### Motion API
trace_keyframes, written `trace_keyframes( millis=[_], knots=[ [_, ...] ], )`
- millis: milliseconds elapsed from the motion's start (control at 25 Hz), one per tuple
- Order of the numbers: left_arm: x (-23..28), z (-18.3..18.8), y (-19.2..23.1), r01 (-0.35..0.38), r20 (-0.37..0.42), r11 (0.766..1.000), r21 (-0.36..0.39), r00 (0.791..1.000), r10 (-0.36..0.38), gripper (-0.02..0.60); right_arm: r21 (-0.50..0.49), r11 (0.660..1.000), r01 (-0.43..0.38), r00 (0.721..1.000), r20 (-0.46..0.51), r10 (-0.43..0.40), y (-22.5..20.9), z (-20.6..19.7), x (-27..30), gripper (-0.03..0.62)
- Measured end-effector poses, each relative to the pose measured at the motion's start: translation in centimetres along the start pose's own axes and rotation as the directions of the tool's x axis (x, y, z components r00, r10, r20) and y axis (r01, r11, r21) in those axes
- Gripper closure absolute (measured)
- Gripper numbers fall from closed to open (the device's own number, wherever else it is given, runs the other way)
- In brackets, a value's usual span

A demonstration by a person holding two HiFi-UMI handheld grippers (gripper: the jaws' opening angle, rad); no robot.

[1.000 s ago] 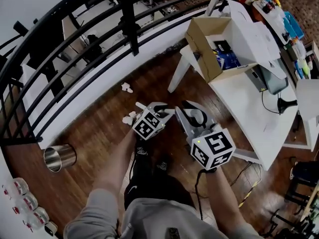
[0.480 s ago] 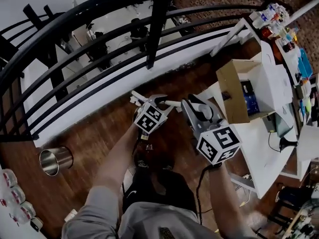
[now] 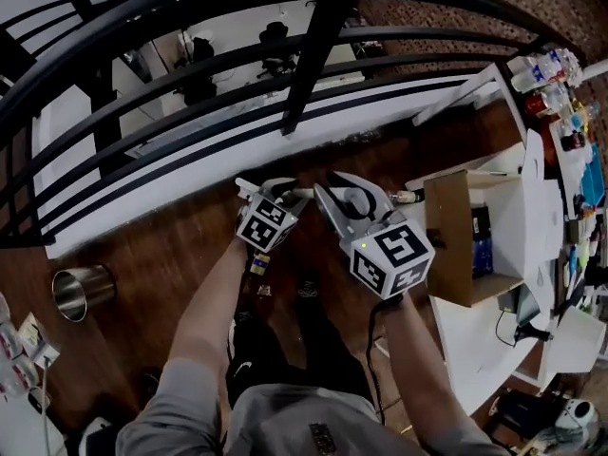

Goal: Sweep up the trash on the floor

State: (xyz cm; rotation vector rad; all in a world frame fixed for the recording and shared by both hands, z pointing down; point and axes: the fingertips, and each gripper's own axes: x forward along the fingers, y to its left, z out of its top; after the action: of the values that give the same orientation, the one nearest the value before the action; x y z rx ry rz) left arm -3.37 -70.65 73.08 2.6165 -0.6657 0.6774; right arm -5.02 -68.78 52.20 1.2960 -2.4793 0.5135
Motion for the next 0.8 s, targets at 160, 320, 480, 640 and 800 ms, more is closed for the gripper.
trace_keyframes(
  millis=[160,320,480,640,800],
  knots=[
    [0.2,-0.7,0.6,-0.049,0.005,0.997,-0.061,0.999,0.049,0.436,0.017,0.998,-0.058,0.998,-0.021,0.059,-0.8,0.0,0.8,0.507],
    [-1.1,-1.0,1.0,-0.084,-0.005,0.992,-0.092,0.996,0.084,0.436,-0.010,0.993,-0.115,0.992,-0.048,0.114,0.7,0.3,1.5,0.507],
    [-2.9,-2.2,0.5,-0.101,-0.018,0.986,-0.132,0.995,0.100,0.436,-0.023,0.987,-0.159,0.985,-0.071,0.157,2.7,0.1,1.5,0.507],
    [-5.1,-3.9,-0.8,-0.100,-0.022,0.981,-0.164,0.995,0.097,0.436,-0.016,0.983,-0.183,0.979,-0.094,0.181,5.1,-0.3,1.1,0.507],
    [-7.8,-5.6,-3.0,-0.082,-0.034,0.983,-0.162,0.996,0.078,0.436,-0.021,0.981,-0.192,0.975,-0.114,0.188,8.4,-1.6,-0.5,0.507]
  ],
)
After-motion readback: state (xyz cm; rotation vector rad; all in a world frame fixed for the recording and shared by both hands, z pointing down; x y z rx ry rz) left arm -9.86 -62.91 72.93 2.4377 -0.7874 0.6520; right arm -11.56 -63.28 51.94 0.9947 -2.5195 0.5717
